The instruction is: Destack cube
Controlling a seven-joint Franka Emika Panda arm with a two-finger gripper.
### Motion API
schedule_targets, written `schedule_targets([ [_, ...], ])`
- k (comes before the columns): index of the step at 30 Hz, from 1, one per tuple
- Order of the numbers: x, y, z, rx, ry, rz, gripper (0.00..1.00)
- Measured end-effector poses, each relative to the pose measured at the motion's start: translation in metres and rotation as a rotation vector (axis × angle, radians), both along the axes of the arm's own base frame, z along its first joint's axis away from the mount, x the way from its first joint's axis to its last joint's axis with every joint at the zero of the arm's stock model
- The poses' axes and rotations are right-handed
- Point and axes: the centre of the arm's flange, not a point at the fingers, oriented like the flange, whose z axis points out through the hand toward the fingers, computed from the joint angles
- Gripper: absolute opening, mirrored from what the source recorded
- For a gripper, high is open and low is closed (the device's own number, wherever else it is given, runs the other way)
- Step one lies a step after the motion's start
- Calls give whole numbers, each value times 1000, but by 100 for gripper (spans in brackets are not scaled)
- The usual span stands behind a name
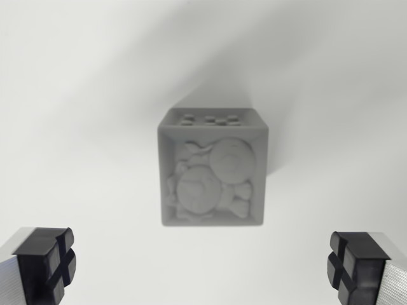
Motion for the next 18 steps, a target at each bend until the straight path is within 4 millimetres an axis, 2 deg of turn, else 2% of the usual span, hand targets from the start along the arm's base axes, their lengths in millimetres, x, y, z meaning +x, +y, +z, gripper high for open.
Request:
schedule_targets([
  [18,-1,-1,79,0,-2,0,100],
])
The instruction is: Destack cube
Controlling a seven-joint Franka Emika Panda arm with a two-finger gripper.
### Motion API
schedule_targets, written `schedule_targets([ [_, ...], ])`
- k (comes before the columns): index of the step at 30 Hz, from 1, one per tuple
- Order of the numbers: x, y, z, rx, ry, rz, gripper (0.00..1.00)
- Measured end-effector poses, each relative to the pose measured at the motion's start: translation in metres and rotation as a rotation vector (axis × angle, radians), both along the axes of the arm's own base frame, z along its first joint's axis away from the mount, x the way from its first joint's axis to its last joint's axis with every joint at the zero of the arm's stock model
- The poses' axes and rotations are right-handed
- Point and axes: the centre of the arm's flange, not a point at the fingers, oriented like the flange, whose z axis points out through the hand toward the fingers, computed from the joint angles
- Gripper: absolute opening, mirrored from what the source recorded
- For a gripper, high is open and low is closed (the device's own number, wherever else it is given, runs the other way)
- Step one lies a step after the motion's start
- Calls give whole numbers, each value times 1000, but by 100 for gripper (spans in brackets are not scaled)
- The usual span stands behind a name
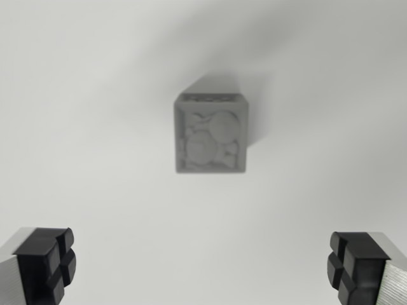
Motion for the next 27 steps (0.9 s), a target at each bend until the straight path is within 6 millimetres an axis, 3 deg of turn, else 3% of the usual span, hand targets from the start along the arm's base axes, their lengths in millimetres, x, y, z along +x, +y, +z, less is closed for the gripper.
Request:
schedule_targets([
  [27,0,1,98,-3,-1,2,100],
])
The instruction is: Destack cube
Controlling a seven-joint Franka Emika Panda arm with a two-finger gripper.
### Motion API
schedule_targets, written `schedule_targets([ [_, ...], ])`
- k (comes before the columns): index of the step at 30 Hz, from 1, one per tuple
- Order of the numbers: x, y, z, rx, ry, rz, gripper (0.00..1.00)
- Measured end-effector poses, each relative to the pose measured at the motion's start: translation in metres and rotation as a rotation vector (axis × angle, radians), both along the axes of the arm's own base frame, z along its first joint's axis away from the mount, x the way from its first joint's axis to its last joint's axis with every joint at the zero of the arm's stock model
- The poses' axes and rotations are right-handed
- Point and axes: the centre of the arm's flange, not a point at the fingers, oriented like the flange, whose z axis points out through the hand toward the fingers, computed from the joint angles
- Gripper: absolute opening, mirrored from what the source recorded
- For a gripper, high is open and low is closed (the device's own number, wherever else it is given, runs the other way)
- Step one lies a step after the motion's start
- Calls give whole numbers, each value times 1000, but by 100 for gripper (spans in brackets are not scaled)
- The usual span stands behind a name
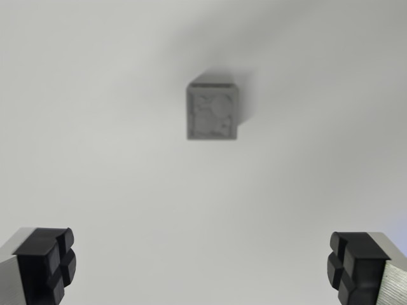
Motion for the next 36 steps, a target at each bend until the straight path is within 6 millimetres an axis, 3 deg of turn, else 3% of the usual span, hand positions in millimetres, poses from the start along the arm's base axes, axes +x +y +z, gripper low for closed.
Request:
schedule_targets([
  [14,0,0,23,-1,0,0,100],
  [36,0,0,24,-1,1,0,100],
])
